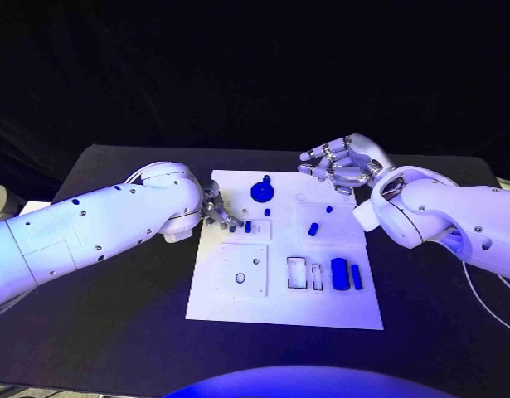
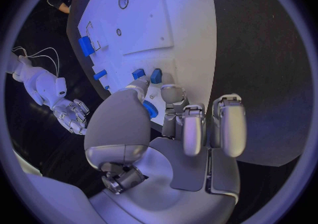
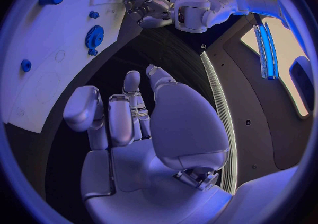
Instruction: Assemble the parts on the task board
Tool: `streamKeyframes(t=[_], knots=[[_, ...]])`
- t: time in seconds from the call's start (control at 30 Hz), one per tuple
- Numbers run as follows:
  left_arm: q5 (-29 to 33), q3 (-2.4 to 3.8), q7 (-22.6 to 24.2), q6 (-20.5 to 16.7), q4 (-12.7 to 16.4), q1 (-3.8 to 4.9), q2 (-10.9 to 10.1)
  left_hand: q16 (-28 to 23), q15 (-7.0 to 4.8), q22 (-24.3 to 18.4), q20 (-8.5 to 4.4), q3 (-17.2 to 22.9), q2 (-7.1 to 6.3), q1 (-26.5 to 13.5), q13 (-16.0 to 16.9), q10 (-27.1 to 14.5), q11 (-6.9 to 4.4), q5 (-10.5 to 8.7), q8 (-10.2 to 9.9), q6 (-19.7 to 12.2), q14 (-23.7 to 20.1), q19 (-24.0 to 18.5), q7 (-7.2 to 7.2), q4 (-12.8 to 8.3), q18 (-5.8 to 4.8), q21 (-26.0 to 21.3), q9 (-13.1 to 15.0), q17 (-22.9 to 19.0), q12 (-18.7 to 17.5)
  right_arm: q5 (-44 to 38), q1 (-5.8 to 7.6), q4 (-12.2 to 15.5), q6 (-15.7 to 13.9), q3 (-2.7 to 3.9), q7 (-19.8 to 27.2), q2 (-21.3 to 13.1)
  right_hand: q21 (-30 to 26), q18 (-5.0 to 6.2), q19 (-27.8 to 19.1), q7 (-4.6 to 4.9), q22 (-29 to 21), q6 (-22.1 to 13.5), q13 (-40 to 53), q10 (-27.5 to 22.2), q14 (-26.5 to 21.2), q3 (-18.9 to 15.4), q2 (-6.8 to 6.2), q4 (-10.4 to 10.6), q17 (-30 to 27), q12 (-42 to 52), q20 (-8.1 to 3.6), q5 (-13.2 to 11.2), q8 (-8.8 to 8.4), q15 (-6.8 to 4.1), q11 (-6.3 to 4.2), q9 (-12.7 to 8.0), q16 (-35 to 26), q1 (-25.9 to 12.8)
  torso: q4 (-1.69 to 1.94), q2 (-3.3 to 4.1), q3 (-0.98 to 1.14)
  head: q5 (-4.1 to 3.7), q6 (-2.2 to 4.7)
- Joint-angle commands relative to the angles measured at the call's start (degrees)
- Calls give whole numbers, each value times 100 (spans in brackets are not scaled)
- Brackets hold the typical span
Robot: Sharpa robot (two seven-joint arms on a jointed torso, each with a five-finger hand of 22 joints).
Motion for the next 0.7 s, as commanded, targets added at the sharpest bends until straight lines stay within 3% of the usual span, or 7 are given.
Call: streamKeyframes(t=[0.03,0.2,0.33,0.4,0.43,0.6,0.7], knots=[[4,-16,-142,-141,15,-24,-24,18,-22,1351,-47,-103,94,-8,1,24,-6,-5,-40,-17,595,512,20,31,-75,8,16,1510,-18,-52,-3,0,55,1,58,6,-36,81,22,-13,-5,19,-4,-30,191,-27,53,-2,-3,8,1,26,23,23,-21,7,-19,-24,-5,3,-2,0,6],[193,-10,141,-623,88,-24,-103,18,-18,1283,-43,-262,226,79,-19,-62,19,3,-94,-124,595,467,53,38,-28,-233,32,1510,-57,-51,-3,-5,56,1,57,5,-36,81,22,-13,-5,19,-4,-30,191,-27,53,-2,-3,8,1,26,23,23,-21,7,-19,-24,3,3,1,-11,12],[456,-4,716,-1054,105,-23,-163,-58,73,1062,13,-430,402,172,-1133,-758,154,18,-272,-502,560,314,208,44,105,-973,-19,1383,-1031,-50,-4,-11,53,1,52,3,-36,81,22,-13,-5,19,-4,-30,191,-27,53,-2,-3,8,1,26,23,23,-21,7,-19,-24,3,-1,4,-20,21],[581,-3,1016,-1272,100,-21,-185,-131,110,975,50,-501,473,196,-1195,-887,200,9,-292,-587,528,254,251,51,151,-1248,-23,1269,-1134,-50,-4,-14,52,1,50,3,-38,81,22,-12,-7,17,-11,-34,191,-31,56,2,-4,2,2,28,22,24,-20,6,-21,-28,4,1,0,-42,44],[664,-3,1211,-1399,95,-19,-197,-230,138,872,76,-557,488,216,-1229,-980,232,7,-323,-673,483,182,289,60,205,-1569,-35,1120,-1202,-50,-4,-16,52,1,48,3,-38,81,22,-12,-7,17,-11,-34,191,-31,56,2,-4,2,2,28,22,24,-20,6,-21,-28,4,0,0,-48,48],[1204,-3,2457,-1929,61,-15,-235,-1366,378,-81,273,-860,590,279,-1474,-1685,506,-191,-526,-1236,-73,-506,572,69,579,-4159,-259,-318,-1654,-49,-4,-21,51,1,43,1,-38,81,22,-12,-7,17,-11,-34,191,-31,56,2,-4,2,2,28,22,24,-20,6,-21,-28,3,1,4,-64,56],[1424,-4,2995,-2089,28,-14,-236,-2263,551,-813,419,-1113,491,342,-1658,-2204,700,-509,-662,-1550,-594,-1034,764,72,779,-5873,-487,-1309,-1957,-47,-4,-23,52,1,40,1,-38,81,22,-12,-7,17,-11,-34,191,-31,56,2,-4,2,2,28,22,24,-20,6,-21,-28,4,3,1,-81,70]])
